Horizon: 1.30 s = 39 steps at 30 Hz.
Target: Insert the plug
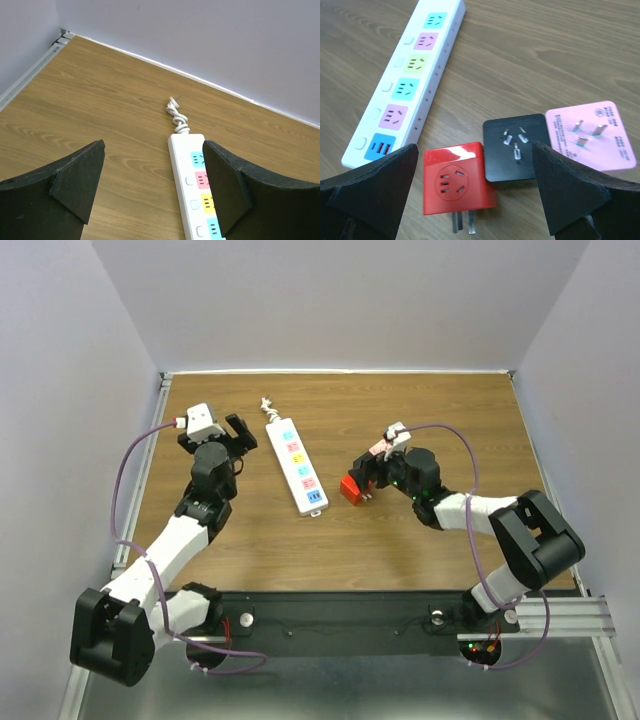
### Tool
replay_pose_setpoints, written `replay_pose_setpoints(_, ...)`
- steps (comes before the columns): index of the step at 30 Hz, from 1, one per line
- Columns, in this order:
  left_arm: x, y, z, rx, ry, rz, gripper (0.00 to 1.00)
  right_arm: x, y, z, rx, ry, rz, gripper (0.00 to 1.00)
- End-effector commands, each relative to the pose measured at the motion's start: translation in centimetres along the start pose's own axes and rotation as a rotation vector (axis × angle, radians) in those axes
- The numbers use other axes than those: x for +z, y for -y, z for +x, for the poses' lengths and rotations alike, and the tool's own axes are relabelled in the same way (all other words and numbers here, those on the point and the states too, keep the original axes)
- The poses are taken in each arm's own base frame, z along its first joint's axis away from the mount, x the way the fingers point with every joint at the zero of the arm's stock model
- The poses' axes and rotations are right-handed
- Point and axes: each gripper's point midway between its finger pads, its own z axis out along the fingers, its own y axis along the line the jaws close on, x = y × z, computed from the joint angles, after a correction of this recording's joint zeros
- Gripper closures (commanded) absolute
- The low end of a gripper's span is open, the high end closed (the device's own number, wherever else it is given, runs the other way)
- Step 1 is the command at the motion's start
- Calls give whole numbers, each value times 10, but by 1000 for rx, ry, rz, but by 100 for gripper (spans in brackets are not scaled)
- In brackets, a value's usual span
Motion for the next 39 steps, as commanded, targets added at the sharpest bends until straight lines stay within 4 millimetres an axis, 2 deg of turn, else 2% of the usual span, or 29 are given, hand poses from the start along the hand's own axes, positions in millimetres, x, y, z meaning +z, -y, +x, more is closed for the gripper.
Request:
replay_pose_setpoints(1,3,29,-33,-32,70,82,10,7,-19,-8,-52,-13,-72,0)
replay_pose_setpoints(8,5,55,-19,6,22,153,10,15,-20,10,-54,-84,-77,0)
replay_pose_setpoints(14,-12,67,-14,-6,11,222,10,6,-25,33,-40,-141,-82,0)
replay_pose_setpoints(17,-20,65,-14,-18,25,235,10,-4,-30,31,-33,-124,-67,0)
replay_pose_setpoints(20,-24,66,-14,-24,32,250,10,-13,-39,18,-43,-81,-59,0)
replay_pose_setpoints(22,-25,65,-9,-19,28,263,10,-21,-39,20,-41,-77,-37,1)
replay_pose_setpoints(23,-27,66,-7,-24,33,272,10,-26,-43,15,-42,-56,-42,0)
replay_pose_setpoints(26,-30,68,-6,-24,41,298,10,-36,-47,22,-34,-56,-30,0)
replay_pose_setpoints(29,-33,70,-10,-33,53,313,10,-46,-45,24,-30,-45,0,0)
replay_pose_setpoints(33,-35,69,-10,-37,61,322,10,-51,-17,20,-26,-9,158,0)
replay_pose_setpoints(39,-39,69,-8,-37,55,335,10,-47,-8,16,-24,13,214,0)
